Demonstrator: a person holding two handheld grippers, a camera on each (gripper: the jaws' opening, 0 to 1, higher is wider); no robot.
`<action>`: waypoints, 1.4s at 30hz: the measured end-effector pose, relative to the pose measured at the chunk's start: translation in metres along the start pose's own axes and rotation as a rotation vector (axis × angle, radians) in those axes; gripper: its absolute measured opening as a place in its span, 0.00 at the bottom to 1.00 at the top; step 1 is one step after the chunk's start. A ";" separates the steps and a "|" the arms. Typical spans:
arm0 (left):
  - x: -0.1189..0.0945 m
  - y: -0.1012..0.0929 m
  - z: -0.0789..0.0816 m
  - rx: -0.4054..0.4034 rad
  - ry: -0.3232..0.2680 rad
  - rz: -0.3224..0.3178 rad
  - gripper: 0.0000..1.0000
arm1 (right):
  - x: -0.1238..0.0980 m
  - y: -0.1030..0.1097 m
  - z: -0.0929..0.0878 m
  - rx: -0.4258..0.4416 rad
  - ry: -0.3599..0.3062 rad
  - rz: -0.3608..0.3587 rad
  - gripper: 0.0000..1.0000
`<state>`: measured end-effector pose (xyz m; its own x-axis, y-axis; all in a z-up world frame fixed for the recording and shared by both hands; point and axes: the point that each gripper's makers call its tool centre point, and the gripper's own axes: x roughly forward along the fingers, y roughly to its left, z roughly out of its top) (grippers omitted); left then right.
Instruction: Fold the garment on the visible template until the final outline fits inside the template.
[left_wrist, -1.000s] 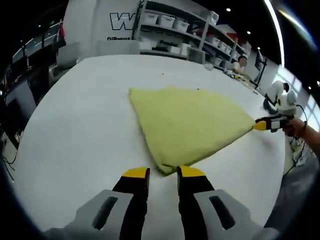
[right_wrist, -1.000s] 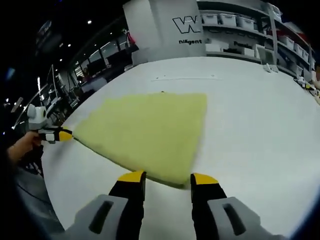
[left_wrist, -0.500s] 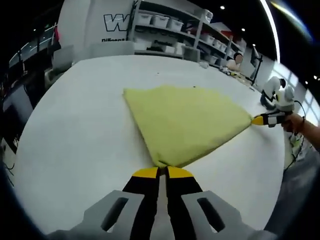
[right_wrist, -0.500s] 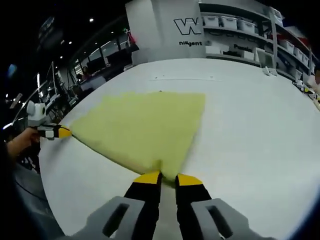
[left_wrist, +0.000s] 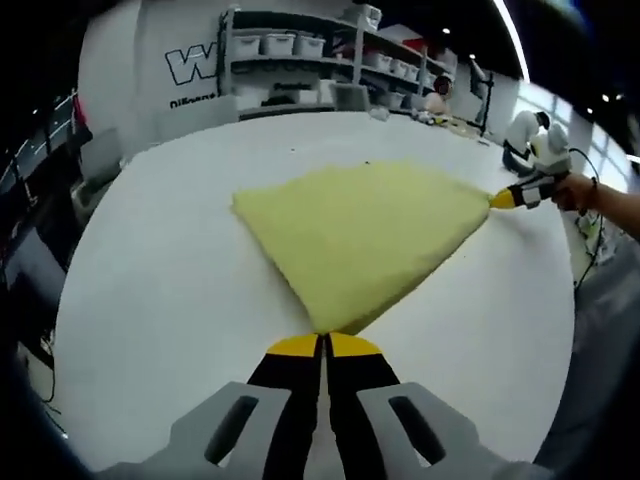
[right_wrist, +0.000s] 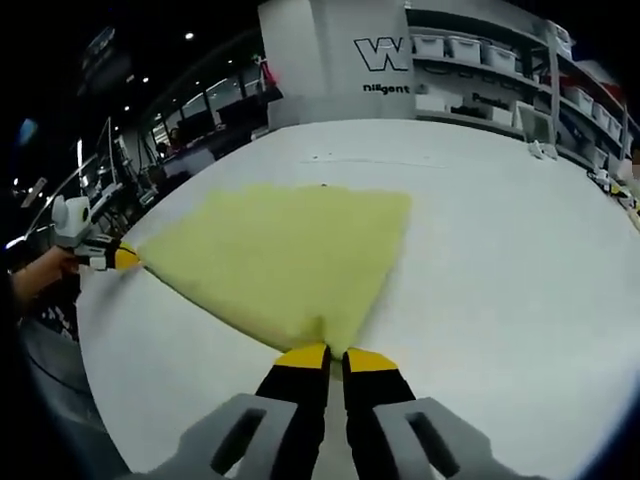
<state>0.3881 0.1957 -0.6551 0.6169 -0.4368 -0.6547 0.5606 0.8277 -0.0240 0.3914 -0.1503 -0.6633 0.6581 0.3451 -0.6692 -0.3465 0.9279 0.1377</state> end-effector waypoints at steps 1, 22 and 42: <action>0.000 0.000 -0.001 0.007 0.006 -0.002 0.00 | 0.000 0.000 0.000 0.005 0.000 -0.001 0.00; -0.018 0.035 0.028 -0.437 -0.116 0.133 0.22 | -0.013 -0.002 0.012 0.103 0.001 0.002 0.29; 0.021 -0.004 0.006 -0.458 0.026 0.108 0.06 | 0.005 -0.001 0.003 0.332 0.037 0.024 0.03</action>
<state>0.4019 0.1807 -0.6639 0.6414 -0.3352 -0.6902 0.1889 0.9408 -0.2814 0.3975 -0.1489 -0.6646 0.6255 0.3673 -0.6883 -0.1206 0.9171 0.3799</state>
